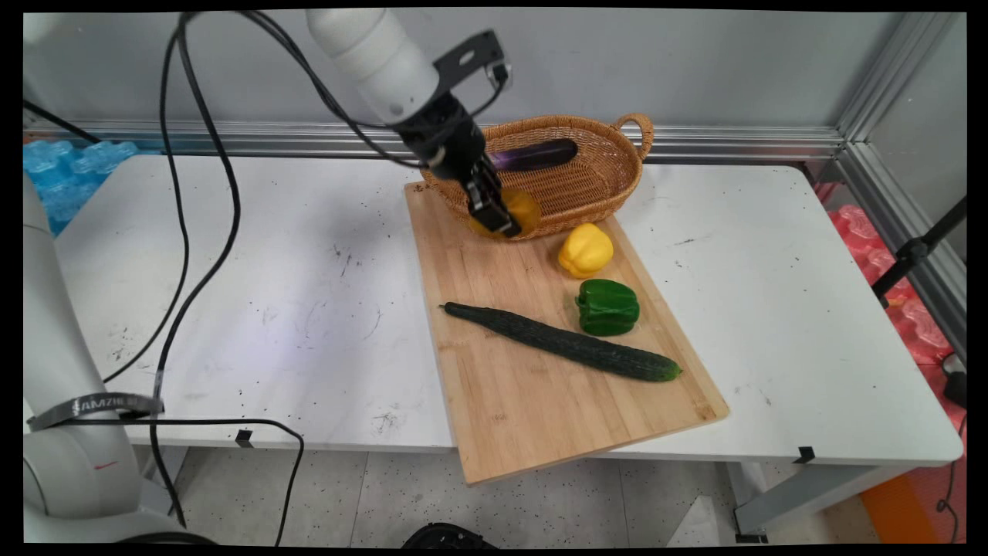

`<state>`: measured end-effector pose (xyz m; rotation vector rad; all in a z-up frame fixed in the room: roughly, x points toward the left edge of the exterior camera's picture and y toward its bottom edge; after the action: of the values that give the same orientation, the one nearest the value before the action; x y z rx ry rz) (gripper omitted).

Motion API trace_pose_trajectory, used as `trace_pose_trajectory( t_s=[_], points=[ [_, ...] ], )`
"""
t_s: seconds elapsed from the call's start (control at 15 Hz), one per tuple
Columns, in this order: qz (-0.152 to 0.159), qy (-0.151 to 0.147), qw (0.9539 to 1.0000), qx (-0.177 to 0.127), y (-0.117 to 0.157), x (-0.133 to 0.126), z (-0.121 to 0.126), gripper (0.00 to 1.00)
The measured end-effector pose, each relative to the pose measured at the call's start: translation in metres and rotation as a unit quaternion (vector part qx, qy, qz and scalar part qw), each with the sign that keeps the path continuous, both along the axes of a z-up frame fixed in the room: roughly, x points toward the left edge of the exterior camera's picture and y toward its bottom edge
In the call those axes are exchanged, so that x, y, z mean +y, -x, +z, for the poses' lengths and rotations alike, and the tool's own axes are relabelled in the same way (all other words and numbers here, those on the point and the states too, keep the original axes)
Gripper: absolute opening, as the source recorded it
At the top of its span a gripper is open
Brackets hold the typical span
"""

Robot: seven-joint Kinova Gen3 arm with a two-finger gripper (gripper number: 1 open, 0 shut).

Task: Place the picked object on the cutting board

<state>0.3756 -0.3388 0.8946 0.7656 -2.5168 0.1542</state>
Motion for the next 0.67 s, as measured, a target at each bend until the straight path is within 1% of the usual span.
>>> trace_pose_trajectory(
  t_s=[0.27,0.47,0.67],
  points=[
    [0.001,-0.011,0.9999,-0.005,0.009,0.000,-0.037,0.00],
    [0.003,-0.019,0.9997,-0.012,0.014,-0.005,-0.066,0.00],
    [0.007,-0.027,0.9994,-0.019,0.017,-0.010,-0.090,0.00]
  ],
)
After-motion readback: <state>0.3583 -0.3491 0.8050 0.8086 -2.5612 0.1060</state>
